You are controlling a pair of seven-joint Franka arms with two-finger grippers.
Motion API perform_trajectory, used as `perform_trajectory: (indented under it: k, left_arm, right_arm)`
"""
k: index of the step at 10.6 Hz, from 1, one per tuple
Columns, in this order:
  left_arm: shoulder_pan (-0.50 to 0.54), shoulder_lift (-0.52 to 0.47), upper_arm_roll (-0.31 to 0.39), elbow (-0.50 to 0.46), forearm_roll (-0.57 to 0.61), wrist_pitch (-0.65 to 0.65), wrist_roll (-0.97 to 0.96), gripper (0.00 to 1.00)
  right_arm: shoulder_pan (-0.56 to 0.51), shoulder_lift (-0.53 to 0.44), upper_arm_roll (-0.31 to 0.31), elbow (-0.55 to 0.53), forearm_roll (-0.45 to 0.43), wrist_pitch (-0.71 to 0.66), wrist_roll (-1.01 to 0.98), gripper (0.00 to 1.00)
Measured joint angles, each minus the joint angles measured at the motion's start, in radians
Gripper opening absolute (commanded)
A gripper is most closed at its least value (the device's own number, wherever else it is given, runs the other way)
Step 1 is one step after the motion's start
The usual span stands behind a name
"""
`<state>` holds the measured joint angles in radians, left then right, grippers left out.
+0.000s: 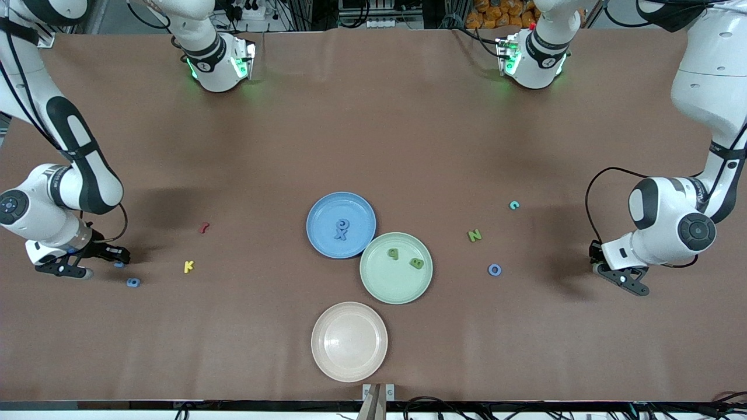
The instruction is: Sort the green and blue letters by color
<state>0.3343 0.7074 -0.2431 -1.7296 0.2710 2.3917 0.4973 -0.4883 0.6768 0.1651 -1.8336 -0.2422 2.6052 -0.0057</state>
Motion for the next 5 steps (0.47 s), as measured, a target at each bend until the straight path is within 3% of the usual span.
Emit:
perform_trajectory:
  k: [3,5]
  left_arm:
    - [-0.024,-0.009,-0.039,0.009,0.000,-0.003,-0.096,0.00]
    - [-0.110,-0.037,-0.065,0.033,0.000,-0.056,-0.286,0.00]
  right_arm:
    - [-0.004,-0.003,0.007,-0.010,0.000,0.028,0.001,0.10]
    - [-0.008,-0.004,0.022,-0.012,0.000,0.029,0.032,0.10]
